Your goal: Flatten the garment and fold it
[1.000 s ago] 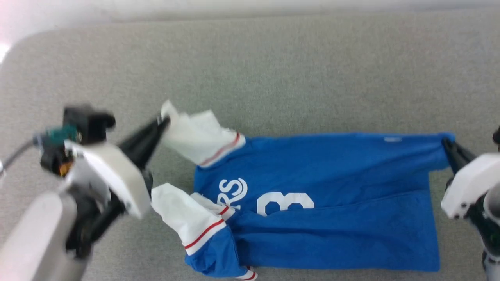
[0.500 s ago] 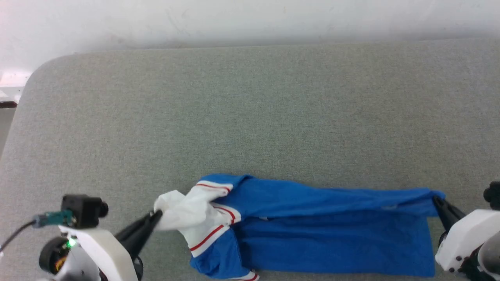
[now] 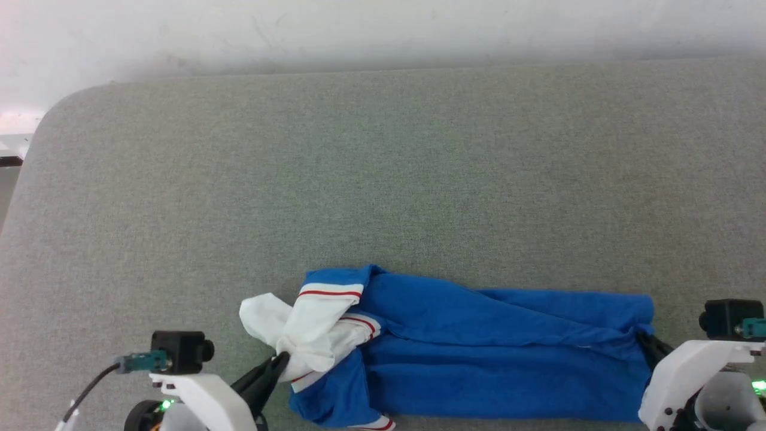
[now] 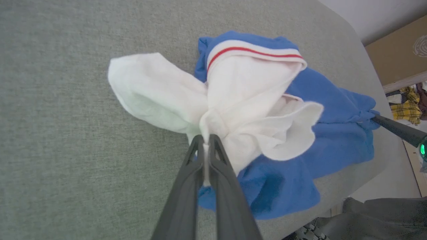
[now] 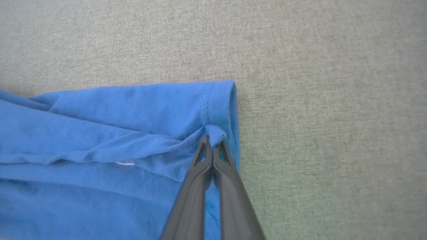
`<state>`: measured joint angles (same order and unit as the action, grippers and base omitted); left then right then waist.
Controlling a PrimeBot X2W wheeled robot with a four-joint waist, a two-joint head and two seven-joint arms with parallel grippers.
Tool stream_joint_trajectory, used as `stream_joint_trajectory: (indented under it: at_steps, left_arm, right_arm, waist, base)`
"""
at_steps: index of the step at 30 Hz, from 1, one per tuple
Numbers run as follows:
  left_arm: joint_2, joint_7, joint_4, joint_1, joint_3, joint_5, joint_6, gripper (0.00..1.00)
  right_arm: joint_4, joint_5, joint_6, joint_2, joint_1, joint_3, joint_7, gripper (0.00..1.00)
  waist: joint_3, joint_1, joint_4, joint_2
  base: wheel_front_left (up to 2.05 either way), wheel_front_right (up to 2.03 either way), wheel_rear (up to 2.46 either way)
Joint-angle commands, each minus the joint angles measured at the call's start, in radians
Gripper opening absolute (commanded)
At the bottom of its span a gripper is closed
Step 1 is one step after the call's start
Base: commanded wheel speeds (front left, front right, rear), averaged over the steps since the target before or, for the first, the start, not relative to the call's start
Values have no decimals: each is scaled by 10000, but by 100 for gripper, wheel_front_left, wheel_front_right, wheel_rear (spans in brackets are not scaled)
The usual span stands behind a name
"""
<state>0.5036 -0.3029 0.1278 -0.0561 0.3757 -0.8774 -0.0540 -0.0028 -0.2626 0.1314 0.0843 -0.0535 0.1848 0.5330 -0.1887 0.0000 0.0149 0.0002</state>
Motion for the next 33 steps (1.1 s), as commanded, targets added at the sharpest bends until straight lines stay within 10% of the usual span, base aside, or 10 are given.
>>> stream_joint_trajectory:
  at_steps: [1,5,7,16,24,33]
  left_arm:
    - [-84,94,-130,211,27,76,47,0]
    - [-557,472,-793,567,93,100,92,27]
    - [-678,571,-1012,658,138,107,140,37]
    - [-782,1062,-534,193,-347,-74,-327,100]
    - [-857,3069,993,-661,-1560,759,-1456,100]
    - [-1132,5606,1560,-885,-2223,3443,-1555,100]
  right_arm:
    - [72,48,-7,-30,166,-24,-79,0]
    - [434,31,-7,-21,382,-83,-272,44]
    - [559,14,-7,-9,469,-107,-375,100]
    - [66,-687,-7,-44,265,40,-544,100]
    - [-1472,-1002,-7,-226,-507,1005,-567,100]
    - [-1189,-432,-7,-334,-749,1283,-567,100]
  waist:
    - [-6,0,-7,-2]
    - [-64,0,-44,-2]
    - [-86,0,-72,-2]
    - [78,0,-61,-2]
    - [315,0,1,-2]
    - [283,0,36,-2]
  base:
    - [0,0,0]
    - [0,0,0]
    - [0,0,0]
    - [0,0,0]
    - [0,0,0]
    - [0,0,0]
